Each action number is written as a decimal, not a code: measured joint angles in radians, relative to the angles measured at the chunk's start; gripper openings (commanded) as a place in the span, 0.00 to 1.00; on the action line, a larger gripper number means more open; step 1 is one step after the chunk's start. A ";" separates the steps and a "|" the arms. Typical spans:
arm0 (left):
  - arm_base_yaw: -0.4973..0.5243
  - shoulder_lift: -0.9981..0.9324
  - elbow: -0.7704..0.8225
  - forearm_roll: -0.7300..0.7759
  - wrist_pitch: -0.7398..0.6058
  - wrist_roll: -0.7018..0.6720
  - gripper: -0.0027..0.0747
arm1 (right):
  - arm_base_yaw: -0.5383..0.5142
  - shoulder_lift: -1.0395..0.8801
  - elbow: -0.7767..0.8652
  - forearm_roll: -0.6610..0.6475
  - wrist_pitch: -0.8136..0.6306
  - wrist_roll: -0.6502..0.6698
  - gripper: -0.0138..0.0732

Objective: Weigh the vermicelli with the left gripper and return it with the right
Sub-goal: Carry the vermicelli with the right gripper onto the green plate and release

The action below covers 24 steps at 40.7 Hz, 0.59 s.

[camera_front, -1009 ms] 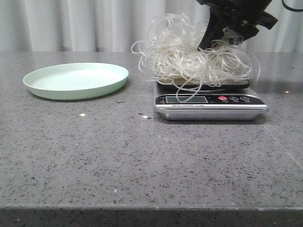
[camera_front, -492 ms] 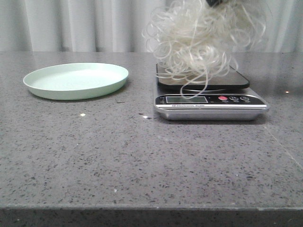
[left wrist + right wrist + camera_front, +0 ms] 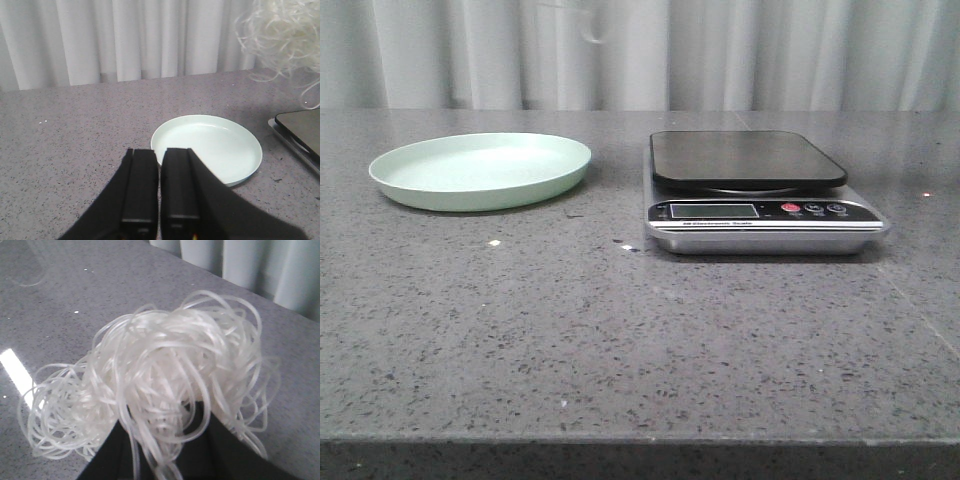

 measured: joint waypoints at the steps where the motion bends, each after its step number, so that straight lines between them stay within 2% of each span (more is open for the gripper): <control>1: 0.000 0.000 0.000 0.000 0.000 0.000 0.21 | 0.015 0.017 -0.014 0.000 0.000 0.000 0.33; 13: 0.002 0.000 0.000 0.000 -0.001 0.000 0.21 | 0.116 0.238 -0.096 0.002 -0.019 -0.002 0.33; 24: 0.002 0.000 0.000 0.000 -0.002 0.000 0.21 | 0.149 0.360 -0.096 0.002 -0.039 -0.002 0.33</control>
